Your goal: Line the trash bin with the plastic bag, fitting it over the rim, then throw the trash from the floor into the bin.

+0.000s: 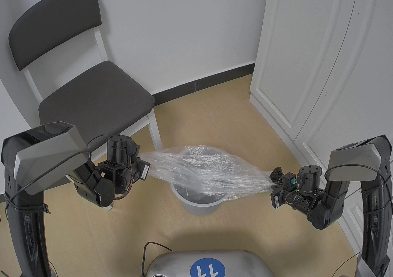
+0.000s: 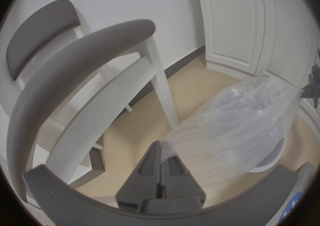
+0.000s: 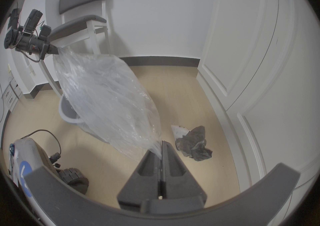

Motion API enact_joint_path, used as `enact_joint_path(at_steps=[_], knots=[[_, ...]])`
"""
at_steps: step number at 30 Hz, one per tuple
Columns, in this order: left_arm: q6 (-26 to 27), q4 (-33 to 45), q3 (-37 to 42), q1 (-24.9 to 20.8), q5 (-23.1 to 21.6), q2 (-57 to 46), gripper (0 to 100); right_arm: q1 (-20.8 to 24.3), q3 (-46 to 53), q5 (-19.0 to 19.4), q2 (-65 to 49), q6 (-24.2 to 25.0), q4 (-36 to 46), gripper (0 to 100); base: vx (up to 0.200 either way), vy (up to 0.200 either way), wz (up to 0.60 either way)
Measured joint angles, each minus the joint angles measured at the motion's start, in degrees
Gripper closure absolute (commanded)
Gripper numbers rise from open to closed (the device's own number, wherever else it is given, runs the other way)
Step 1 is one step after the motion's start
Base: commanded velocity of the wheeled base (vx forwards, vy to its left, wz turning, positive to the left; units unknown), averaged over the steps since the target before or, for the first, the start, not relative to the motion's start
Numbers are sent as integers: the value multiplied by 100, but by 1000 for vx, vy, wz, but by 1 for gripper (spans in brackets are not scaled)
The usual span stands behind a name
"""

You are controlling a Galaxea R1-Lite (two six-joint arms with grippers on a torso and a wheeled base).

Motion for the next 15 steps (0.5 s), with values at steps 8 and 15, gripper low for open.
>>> enact_joint_path(at_steps=[8,15], knots=[[74,65,-40,145,15,50,100,-24,18,0,44,-46,83,100,0,0,0],[158,243,11,241,6,52,100,56,57,28,112,-46,134,100,0,0,0]])
